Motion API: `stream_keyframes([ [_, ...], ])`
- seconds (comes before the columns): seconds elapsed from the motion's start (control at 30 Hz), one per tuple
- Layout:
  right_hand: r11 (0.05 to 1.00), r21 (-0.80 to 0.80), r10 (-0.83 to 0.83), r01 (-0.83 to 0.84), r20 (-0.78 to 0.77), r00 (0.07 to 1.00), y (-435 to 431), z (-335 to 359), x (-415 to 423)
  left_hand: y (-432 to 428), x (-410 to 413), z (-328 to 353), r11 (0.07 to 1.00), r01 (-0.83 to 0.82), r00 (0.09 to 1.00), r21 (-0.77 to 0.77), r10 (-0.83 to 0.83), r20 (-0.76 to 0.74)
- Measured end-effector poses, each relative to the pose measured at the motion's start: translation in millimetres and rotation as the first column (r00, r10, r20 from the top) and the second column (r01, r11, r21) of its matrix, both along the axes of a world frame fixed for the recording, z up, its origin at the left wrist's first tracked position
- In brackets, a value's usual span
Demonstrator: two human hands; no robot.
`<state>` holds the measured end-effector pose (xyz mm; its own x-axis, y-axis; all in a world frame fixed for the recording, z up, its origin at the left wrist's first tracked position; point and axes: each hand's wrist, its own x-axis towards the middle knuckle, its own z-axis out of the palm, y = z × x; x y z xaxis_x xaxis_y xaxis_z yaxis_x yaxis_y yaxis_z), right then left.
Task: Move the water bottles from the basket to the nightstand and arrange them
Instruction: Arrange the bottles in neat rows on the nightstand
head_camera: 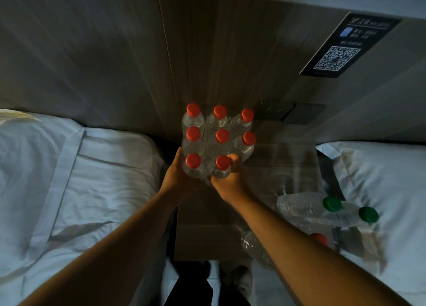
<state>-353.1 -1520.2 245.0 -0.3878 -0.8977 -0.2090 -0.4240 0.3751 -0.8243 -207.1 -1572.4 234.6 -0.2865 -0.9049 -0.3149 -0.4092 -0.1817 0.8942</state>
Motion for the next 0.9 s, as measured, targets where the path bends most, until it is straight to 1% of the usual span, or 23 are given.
stream_keyframes([
  [0.17,0.999,0.041,0.038,-0.036,-0.044,0.998,-5,-12,1,1,0,-7,1.0,0.002,0.999,0.0,-0.002,-0.033],
  [0.3,0.992,0.113,0.07,-0.064,-0.055,0.996,-9,-23,0,2,0,-10,1.0,-0.001,0.999,-0.016,0.001,-0.034],
  [0.47,0.987,0.136,0.095,-0.085,-0.072,0.993,-9,-6,3,0,2,-8,0.999,0.029,0.999,-0.026,-0.03,-0.019],
  [0.57,0.986,0.153,0.073,-0.069,-0.018,0.997,-7,1,-1,1,3,-7,0.996,0.076,0.996,-0.039,-0.074,0.053],
  [0.67,0.984,0.172,0.02,-0.033,0.079,0.997,0,15,-4,1,6,-7,0.993,0.088,0.98,0.075,-0.1,0.174],
  [0.73,0.986,0.163,0.011,-0.028,0.105,0.994,7,29,-6,3,9,-4,0.989,0.052,0.976,0.136,-0.08,0.203],
  [0.8,0.981,0.189,0.029,-0.048,0.106,0.994,14,52,-7,6,13,8,0.991,-0.014,0.974,0.133,-0.017,0.228],
  [0.9,0.966,0.239,0.071,-0.099,0.123,0.99,31,84,-19,15,22,35,0.999,-0.02,0.955,0.044,0.007,0.298],
])
